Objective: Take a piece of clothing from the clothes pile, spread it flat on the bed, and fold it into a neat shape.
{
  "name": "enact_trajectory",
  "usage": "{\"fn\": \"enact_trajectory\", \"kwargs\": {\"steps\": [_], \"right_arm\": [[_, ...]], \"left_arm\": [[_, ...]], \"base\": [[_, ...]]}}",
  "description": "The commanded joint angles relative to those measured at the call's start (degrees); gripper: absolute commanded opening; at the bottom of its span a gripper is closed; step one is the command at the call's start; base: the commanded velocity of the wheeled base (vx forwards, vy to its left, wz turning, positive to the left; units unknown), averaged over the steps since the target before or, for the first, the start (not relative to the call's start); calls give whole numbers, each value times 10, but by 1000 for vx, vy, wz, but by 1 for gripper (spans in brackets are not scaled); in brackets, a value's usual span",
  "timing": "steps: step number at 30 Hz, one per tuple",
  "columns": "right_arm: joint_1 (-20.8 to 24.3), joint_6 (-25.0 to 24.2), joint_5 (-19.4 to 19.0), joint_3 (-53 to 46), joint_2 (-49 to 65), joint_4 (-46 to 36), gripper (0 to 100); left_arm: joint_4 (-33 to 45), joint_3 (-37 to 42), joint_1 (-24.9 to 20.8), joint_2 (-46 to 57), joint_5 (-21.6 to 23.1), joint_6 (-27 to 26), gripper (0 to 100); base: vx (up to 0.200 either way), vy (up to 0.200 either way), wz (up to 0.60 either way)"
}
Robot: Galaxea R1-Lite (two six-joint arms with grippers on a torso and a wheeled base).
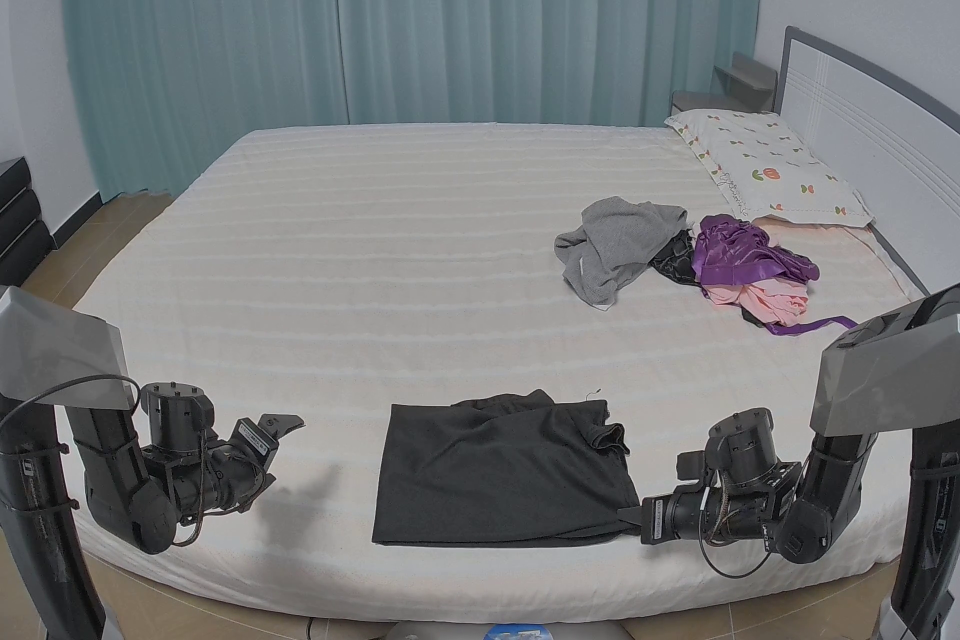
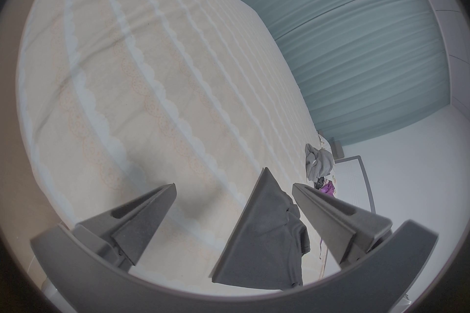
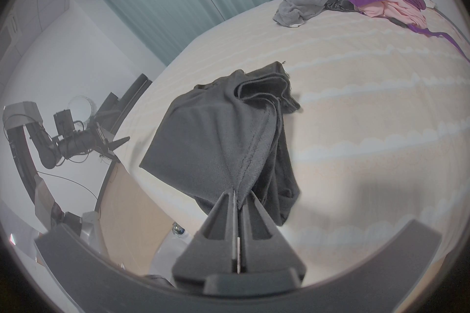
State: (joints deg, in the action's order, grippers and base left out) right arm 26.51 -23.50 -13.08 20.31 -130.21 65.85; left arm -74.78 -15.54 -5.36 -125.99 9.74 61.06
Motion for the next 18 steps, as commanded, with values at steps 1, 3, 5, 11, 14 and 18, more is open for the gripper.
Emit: {"fn": "enact_trajectory", "kwargs": {"steps": [1, 3, 5, 11, 14, 18], "right_arm": [[-8, 7, 0, -1, 0, -4, 0], [-9, 9, 0, -1, 0, -4, 100], [-9, 9, 0, -1, 0, -4, 100], [-23, 6, -1, 18, 17, 0, 100], [-40, 1, -1, 36, 36, -5, 100], [-61, -3, -1, 45, 58, -7, 100]], "left_arm": [[0, 0, -1, -1, -1, 0, 100], [0, 0, 0, -1, 0, 0, 100], [0, 0, 0, -1, 0, 0, 100], [0, -2, 0, -2, -11, 1, 100], [0, -10, -1, -7, -35, 5, 100], [0, -9, -4, -10, -38, 2, 100]], "base": [[0, 0, 0], [0, 0, 0], [0, 0, 0], [0, 0, 0], [0, 0, 0], [50, 0, 0]]}}
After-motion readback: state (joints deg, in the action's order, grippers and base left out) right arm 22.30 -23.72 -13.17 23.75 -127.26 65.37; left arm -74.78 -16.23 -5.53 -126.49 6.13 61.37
